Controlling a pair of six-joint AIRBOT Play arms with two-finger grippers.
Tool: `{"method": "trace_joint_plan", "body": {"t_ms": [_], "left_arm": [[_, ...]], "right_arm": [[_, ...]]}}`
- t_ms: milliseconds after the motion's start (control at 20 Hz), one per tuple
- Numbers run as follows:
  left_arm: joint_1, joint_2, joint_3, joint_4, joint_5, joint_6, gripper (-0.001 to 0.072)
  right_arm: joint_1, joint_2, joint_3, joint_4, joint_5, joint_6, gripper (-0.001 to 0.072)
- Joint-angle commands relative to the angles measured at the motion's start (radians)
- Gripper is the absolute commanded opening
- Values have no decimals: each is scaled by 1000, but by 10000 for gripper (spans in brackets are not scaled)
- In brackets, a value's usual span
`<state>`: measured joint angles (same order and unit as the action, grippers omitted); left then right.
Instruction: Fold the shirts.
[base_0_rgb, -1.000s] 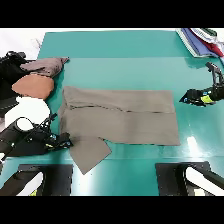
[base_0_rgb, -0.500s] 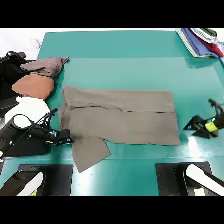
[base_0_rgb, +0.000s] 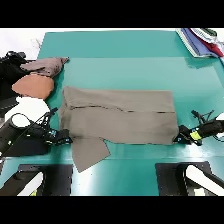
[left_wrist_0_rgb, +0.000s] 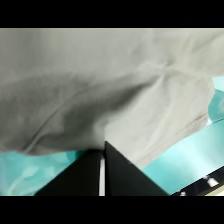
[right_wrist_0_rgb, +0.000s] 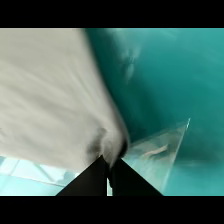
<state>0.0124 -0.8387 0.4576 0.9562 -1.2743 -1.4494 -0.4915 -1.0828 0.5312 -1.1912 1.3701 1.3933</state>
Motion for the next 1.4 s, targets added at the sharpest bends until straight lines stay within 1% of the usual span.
{"method": "trace_joint_plan", "body": {"t_ms": [0, 150, 200, 250, 300, 400, 550, 650, 750, 850, 950, 1000, 1150, 1200, 1250, 1300, 1350], "left_arm": [[0, 110, 27, 89, -82, -48, 25], [0, 275, 46, 109, -232, -108, 26], [0, 301, 68, 109, -275, -122, 26], [0, 306, 98, 110, -290, -122, 25], [0, 297, 138, 110, -273, -122, 25], [0, 240, 212, 114, -183, -101, 25], [0, 36, 329, 114, -45, -8, 25], [0, -117, 426, 115, 48, 19, 26], [0, -264, 531, 124, 100, 23, 27], [0, -386, 596, 124, 112, 60, 27], [0, -473, 623, 124, 124, 71, 28], [0, -500, 625, 124, 141, 71, 28], [0, -524, 627, 123, 192, 70, 31], [0, -523, 634, 122, 195, 70, 111], [0, -522, 647, 121, 190, 63, 474], [0, -521, 666, 122, 175, 40, 597], [0, -521, 698, 121, 137, 35, 590]], "right_arm": [[84, 29, 60, -53, 56, 2, 18], [123, 176, 138, -203, 166, 19, 17], [121, 226, 171, -226, 195, 21, 17], [121, 259, 204, -225, 204, 31, 17], [125, 279, 240, -213, 192, 47, 16], [159, 262, 312, -189, 156, 50, 16], [233, 113, 424, -188, 102, 76, 16], [274, -10, 504, -188, 78, 90, 16], [307, -126, 587, -188, 60, 92, 16], [330, -229, 662, -187, 55, 95, 16], [347, -310, 722, -176, 44, 99, 17], [347, -349, 753, -142, 42, 98, 18], [345, -434, 821, -63, 31, 98, 21], [344, -454, 842, -47, 21, 97, 164], [341, -466, 861, -34, 16, 90, 384], [330, -467, 879, -29, 20, 67, 411], [315, -460, 891, -29, 26, 31, 411]]}}
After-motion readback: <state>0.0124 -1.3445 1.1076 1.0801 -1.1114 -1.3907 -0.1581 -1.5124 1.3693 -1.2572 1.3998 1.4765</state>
